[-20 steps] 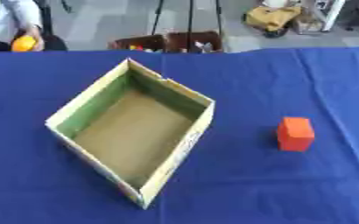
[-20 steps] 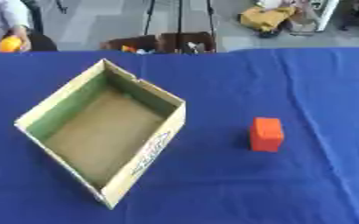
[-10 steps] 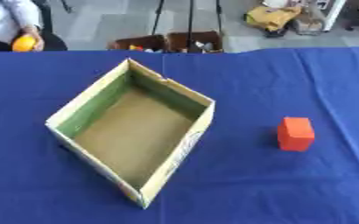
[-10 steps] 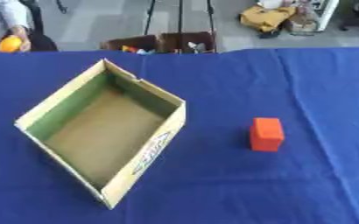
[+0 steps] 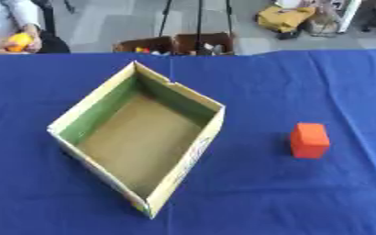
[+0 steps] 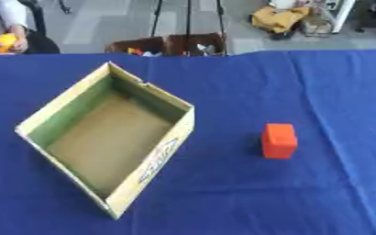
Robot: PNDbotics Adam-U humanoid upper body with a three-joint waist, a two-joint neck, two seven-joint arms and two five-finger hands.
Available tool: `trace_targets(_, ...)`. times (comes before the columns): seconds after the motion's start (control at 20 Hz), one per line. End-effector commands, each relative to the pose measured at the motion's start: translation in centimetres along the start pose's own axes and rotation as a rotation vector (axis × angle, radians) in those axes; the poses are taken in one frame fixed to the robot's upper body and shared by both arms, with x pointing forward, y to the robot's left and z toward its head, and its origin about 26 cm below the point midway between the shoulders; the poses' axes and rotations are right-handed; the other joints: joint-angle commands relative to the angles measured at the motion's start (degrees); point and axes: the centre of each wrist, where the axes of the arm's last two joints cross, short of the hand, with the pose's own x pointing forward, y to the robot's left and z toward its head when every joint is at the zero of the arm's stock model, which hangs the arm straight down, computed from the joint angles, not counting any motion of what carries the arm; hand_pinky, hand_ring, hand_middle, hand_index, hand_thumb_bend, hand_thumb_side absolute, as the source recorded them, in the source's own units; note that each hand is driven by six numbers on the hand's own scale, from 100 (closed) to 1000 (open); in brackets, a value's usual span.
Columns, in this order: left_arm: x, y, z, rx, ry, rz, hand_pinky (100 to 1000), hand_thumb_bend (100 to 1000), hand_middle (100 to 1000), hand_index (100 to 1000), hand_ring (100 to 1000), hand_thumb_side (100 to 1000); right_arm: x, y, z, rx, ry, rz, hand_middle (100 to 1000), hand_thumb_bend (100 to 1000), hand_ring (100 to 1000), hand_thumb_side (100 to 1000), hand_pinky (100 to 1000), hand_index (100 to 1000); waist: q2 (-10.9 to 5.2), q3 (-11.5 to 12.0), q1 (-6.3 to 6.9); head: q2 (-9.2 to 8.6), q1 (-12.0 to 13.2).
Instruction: Pick up objects on the table and place them in the box.
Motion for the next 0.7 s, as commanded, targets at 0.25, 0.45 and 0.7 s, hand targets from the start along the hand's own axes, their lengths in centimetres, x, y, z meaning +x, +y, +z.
trace_targets(0.25,0.7,0.5,-0.7,-0.026,-0.018,-0.016,555,100,829,928,721,1000,-0.2,-1.8,-3.2,0.161,-0.147,0.060,801,153,777,1000,775,880,-1.67,-0.2,-1.05,0.33,-0.4)
trace_targets(0.45,0.7,0.6,-0.7,-0.030,-0.014,-0.019,554,100,829,928,721,1000,-0.3,-2.5,-4.5,0.313,-0.140,0.142,803,211,784,1000,773,881,-1.94,-0.7,-1.21,0.57,-0.4)
trace_targets(0.7,0.7,0.6,-0.7,-0.034,-0.012,-0.022,555,100,829,925,721,1000,-0.3,-2.9,-6.3,0.478,-0.169,0.227,820,256,797,1000,759,889,-2.12,-1.0,-1.27,0.59,-0.2)
